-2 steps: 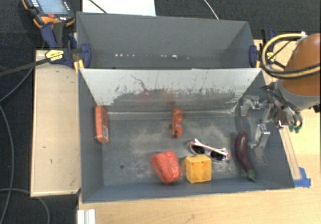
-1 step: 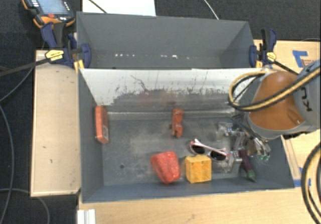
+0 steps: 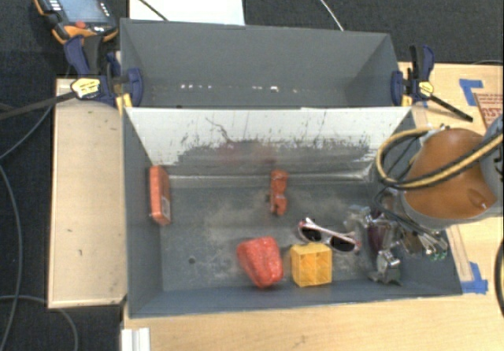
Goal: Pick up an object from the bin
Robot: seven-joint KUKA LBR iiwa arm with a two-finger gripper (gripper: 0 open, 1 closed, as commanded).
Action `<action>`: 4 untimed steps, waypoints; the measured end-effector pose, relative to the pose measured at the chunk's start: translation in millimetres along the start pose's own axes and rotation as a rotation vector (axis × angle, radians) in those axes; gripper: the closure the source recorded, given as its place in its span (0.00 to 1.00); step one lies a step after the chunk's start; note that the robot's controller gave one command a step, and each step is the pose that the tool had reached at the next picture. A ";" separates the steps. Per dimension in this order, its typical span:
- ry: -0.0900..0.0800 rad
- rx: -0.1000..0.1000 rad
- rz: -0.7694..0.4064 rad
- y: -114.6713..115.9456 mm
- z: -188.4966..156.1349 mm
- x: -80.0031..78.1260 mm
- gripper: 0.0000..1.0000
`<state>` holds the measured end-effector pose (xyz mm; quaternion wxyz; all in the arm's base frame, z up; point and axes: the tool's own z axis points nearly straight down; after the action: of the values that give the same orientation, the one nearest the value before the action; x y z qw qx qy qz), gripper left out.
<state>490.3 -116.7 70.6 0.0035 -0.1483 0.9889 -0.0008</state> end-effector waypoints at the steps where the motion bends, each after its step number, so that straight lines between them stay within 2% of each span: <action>1: 0.006 -0.002 0.400 7.9 0.4 -2.3 0.00; 2: -0.007 0.002 0.206 39.7 -0.6 -42.6 1.00; 3: -0.007 0.002 0.204 39.7 -0.6 -42.5 1.00; 4: -0.011 0.000 0.420 78.1 -0.9 -29.0 1.00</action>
Offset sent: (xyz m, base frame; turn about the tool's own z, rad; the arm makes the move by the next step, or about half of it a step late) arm 0.0276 0.0503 -0.0006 0.2096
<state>495.1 -33.5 71.5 0.0092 0.0608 0.9981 0.0007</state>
